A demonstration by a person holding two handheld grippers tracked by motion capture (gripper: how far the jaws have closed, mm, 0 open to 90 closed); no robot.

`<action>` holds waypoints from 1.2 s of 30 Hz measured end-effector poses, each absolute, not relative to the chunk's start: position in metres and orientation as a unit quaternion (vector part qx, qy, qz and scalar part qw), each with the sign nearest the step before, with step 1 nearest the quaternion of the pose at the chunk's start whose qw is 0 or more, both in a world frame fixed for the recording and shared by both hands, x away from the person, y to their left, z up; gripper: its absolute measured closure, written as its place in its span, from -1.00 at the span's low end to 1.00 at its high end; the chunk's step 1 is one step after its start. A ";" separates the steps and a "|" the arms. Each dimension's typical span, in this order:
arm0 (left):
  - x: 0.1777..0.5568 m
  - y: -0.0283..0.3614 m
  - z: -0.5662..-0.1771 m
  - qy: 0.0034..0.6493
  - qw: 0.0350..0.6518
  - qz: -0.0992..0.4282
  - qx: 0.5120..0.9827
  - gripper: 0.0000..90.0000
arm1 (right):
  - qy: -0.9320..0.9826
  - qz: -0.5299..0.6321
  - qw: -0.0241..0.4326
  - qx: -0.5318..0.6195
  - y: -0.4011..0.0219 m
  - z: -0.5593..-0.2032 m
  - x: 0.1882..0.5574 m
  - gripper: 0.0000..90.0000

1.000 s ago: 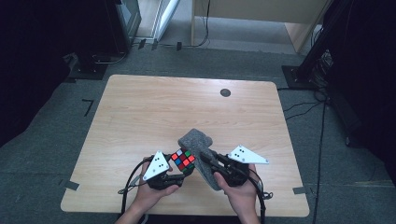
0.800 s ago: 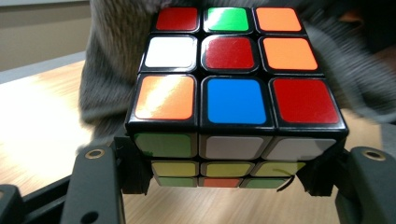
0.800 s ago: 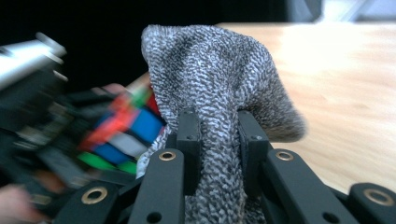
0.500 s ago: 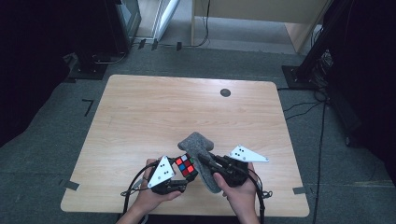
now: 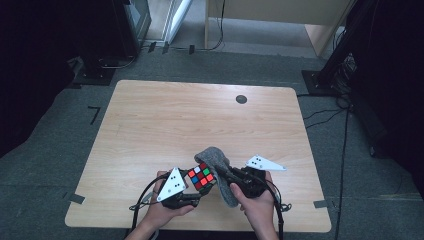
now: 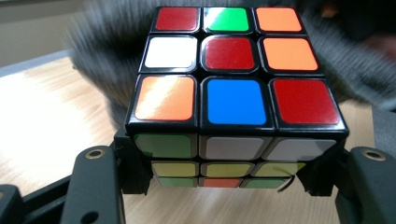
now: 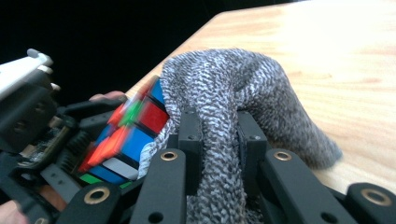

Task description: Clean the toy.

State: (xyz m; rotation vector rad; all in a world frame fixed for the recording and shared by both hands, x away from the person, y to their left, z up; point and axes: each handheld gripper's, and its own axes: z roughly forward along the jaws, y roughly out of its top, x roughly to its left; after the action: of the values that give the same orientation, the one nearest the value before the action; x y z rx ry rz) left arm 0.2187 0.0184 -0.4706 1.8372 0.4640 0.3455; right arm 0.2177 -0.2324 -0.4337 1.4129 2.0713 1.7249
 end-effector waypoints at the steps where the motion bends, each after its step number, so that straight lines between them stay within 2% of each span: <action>1: 0.220 0.018 -0.471 0.203 0.566 0.149 0.785 -0.24 | 0.673 0.583 0.041 0.453 -0.233 -0.429 0.216 0.71; 4: 0.220 0.017 -0.473 0.203 0.560 0.151 0.789 -0.24 | 0.677 0.590 0.050 0.438 -0.230 -0.422 0.213 0.71; 7: 0.220 0.018 -0.472 0.201 0.560 0.150 0.789 -0.24 | 0.685 0.568 0.054 0.454 -0.230 -0.430 0.216 0.71; 10: 0.221 0.018 -0.472 0.204 0.561 0.147 0.789 -0.24 | 0.674 0.574 0.040 0.462 -0.232 -0.431 0.216 0.71; 15: 0.221 0.017 -0.473 0.206 0.556 0.149 0.792 -0.24 | 0.682 0.581 0.064 0.439 -0.227 -0.419 0.209 0.71; 20: 0.220 0.017 -0.471 0.206 0.559 0.147 0.790 -0.24 | 0.674 0.573 0.042 0.464 -0.231 -0.431 0.215 0.71; 24: 0.220 0.018 -0.470 0.212 0.561 0.146 0.787 -0.24 | 0.675 0.590 0.054 0.439 -0.230 -0.420 0.210 0.71; 29: 0.220 0.018 -0.470 0.209 0.558 0.147 0.789 -0.24 | 0.678 0.571 0.048 0.461 -0.231 -0.430 0.214 0.71; 36: 0.221 0.019 -0.471 0.209 0.559 0.148 0.789 -0.24 | 0.679 0.577 0.050 0.451 -0.230 -0.426 0.212 0.71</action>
State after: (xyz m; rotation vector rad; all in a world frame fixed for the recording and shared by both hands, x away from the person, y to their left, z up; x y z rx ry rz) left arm 0.2208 0.0187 -0.4706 1.8600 0.4939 0.3496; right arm 0.2124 -0.2300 -0.4257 1.3732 2.0684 1.7568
